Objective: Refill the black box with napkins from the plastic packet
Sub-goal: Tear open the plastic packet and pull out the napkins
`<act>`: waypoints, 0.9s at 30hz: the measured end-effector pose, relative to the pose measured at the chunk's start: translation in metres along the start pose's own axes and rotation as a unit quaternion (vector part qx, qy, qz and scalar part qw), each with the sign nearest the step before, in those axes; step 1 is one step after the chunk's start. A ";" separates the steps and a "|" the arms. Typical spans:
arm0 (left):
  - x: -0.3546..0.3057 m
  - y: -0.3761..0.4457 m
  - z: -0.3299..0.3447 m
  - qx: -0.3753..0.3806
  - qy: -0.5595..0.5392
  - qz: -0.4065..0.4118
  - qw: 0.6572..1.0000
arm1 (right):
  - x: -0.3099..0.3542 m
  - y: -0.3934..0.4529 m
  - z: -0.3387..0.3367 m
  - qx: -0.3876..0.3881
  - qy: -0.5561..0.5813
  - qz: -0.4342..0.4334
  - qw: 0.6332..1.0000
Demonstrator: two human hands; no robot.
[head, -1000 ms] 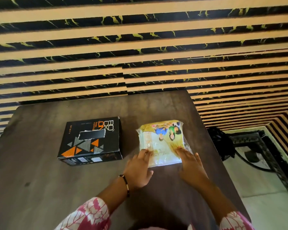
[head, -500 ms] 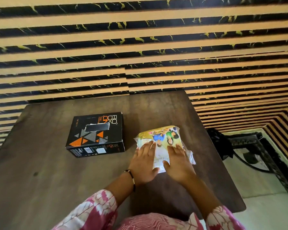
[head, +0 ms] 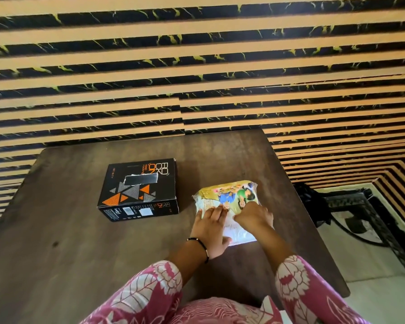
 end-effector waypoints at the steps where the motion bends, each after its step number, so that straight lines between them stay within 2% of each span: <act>1: 0.000 0.000 0.000 0.000 -0.002 -0.002 1.000 | 0.000 0.002 0.000 0.009 0.011 0.011 1.000; 3: 0.000 0.001 -0.001 0.003 -0.005 -0.006 1.000 | -0.001 0.005 0.001 0.020 0.017 0.015 1.000; 10: -0.001 0.003 -0.004 0.015 -0.012 -0.012 1.000 | -0.005 -0.001 0.006 0.005 0.011 -0.057 0.998; 16: 0.002 0.008 -0.003 0.027 -0.022 -0.012 0.999 | -0.015 -0.007 0.002 -0.029 0.122 -0.150 0.981; 27: 0.008 0.011 -0.015 0.078 0.011 -0.004 0.997 | -0.033 -0.018 0.010 -0.073 0.287 -0.183 0.938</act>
Point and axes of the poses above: each hand's wrist, its own y-axis towards the middle knuckle, its own z-axis out of the palm, x = y × z, the point moved 2 cm from there along y, towards the middle knuckle, and after that the axes turned 2 degrees about -y, right-handed, at the moved point
